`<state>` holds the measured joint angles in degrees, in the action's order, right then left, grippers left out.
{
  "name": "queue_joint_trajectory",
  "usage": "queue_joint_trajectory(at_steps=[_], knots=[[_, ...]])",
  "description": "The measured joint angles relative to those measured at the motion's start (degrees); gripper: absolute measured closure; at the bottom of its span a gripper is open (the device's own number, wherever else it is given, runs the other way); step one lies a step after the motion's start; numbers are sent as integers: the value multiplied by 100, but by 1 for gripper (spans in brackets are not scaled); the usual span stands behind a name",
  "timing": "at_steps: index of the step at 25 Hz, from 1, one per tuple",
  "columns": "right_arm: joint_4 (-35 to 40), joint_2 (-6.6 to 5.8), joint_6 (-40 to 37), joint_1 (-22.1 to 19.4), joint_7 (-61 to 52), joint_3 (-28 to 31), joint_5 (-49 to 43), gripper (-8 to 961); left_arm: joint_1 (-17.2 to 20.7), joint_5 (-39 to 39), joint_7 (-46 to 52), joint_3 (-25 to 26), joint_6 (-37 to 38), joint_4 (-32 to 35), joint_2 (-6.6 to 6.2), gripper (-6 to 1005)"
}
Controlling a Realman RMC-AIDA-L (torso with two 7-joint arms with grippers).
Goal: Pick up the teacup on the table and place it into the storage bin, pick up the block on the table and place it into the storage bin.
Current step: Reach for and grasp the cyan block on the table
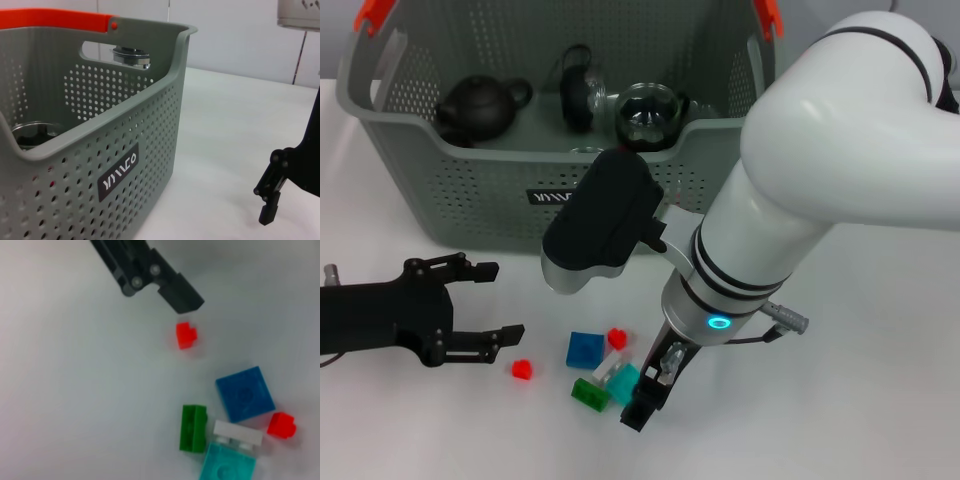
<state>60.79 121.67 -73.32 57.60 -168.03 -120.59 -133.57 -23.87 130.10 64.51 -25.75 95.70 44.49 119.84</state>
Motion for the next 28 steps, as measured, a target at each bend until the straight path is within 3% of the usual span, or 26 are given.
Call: queue_joint_trajectory(at_steps=[28], knots=[[-251,5,730,-7,263,-396,184,27,-3,-2,0,0,-35,-21,-5,127]])
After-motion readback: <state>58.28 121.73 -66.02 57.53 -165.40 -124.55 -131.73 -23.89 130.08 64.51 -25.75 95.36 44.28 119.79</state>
